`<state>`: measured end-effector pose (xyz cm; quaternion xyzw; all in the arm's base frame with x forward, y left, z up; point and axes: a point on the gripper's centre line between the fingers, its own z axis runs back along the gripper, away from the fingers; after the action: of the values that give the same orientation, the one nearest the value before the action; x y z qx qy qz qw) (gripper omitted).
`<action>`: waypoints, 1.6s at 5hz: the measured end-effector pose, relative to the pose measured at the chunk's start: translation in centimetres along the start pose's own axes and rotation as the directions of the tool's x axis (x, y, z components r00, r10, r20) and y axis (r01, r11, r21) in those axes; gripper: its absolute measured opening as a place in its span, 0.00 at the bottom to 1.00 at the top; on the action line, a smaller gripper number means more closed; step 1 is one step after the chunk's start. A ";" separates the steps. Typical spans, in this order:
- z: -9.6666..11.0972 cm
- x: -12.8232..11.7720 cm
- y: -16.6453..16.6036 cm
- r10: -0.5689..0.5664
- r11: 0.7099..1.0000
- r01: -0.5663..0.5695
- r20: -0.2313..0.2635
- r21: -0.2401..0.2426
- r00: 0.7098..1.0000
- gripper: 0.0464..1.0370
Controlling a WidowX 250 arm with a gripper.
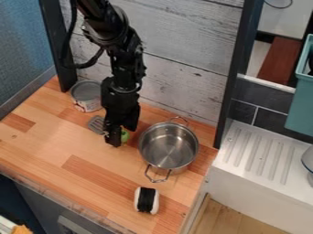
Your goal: Move the sushi from below the silver pot to the left lower side of the table
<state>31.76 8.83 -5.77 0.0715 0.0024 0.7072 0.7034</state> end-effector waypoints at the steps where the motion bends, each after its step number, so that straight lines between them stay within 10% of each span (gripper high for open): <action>1: -0.1 0.0 -0.3 -0.020 1.000 0.020 -0.002 -0.015 1.000 0.61; 2: -0.3 -0.1 -0.1 -0.004 1.000 0.004 -0.011 -0.018 1.000 0.38; 4: 0.0 -0.1 1.3 0.103 0.992 -0.100 -0.044 0.072 0.994 0.38; 8: 7.0 -4.4 5.3 0.103 0.989 -0.115 -0.130 -0.090 0.986 0.38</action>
<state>27.24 3.69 1.23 -0.0075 0.0081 0.7471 0.6647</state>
